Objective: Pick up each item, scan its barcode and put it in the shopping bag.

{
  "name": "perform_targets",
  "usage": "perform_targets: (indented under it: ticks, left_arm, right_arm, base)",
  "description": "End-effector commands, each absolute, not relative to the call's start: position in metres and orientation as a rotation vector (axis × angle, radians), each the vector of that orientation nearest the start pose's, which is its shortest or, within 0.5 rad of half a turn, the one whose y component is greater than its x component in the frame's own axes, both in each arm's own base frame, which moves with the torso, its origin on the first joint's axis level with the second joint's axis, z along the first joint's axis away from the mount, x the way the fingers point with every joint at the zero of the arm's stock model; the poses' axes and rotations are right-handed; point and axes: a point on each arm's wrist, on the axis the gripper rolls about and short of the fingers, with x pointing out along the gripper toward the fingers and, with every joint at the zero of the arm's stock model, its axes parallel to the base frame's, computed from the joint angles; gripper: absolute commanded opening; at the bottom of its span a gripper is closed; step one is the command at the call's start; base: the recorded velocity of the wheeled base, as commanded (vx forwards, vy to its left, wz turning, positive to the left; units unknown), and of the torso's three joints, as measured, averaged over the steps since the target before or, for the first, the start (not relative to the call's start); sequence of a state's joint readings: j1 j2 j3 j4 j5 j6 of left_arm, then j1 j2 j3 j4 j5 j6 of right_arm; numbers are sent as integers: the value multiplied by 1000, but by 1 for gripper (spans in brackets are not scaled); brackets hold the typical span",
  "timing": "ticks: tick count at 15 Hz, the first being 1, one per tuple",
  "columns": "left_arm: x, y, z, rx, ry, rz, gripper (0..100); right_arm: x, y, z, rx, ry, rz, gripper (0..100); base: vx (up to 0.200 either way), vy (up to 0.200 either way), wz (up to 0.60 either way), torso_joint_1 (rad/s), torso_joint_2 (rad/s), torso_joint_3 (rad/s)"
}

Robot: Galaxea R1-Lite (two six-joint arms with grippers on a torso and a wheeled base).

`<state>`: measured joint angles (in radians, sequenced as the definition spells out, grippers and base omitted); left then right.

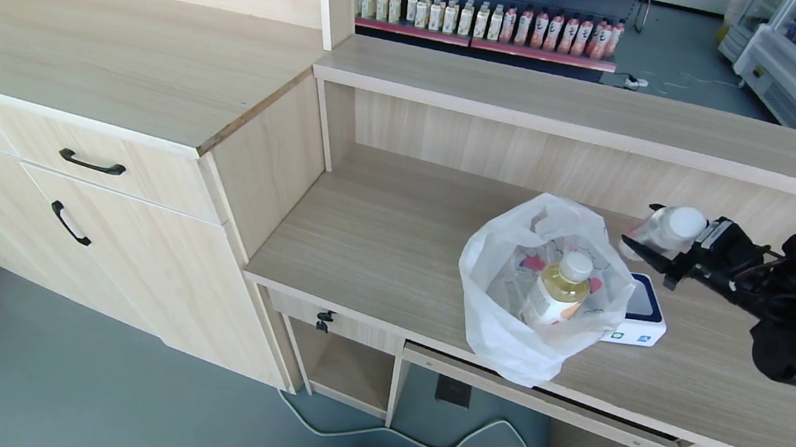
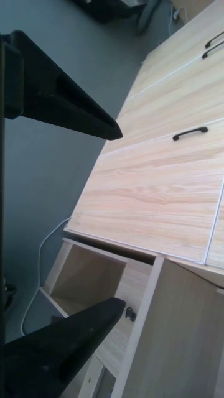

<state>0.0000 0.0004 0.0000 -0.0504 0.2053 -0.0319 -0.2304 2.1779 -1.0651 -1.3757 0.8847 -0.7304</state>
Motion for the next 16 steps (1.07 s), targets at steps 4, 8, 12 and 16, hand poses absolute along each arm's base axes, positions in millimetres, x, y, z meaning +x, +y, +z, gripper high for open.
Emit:
perform_targets:
  ticks: [4, 8, 12, 16]
  left_arm:
    - [-23, 5, 81, -37, -54, 205, 100]
    - [-23, 5, 81, -37, -54, 205, 100]
    - [-23, 5, 81, -37, -54, 205, 100]
    - [-23, 5, 81, -37, -54, 205, 100]
  right_arm:
    - [338, -64, 243, -497, -317, 180, 0]
    - [311, -59, 225, -264, -170, 36, 0]
    - [313, -50, 225, 34, -158, -26, 0]
    - [324, -45, 219, 86, -150, -15, 0]
  base:
    - [0, 0, 0, 0, 0, 0]
    - [0, 0, 0, 0, 0, 0]
    - [0, 0, 0, 0, 0, 0]
    - [0, 0, 0, 0, 0, 0]
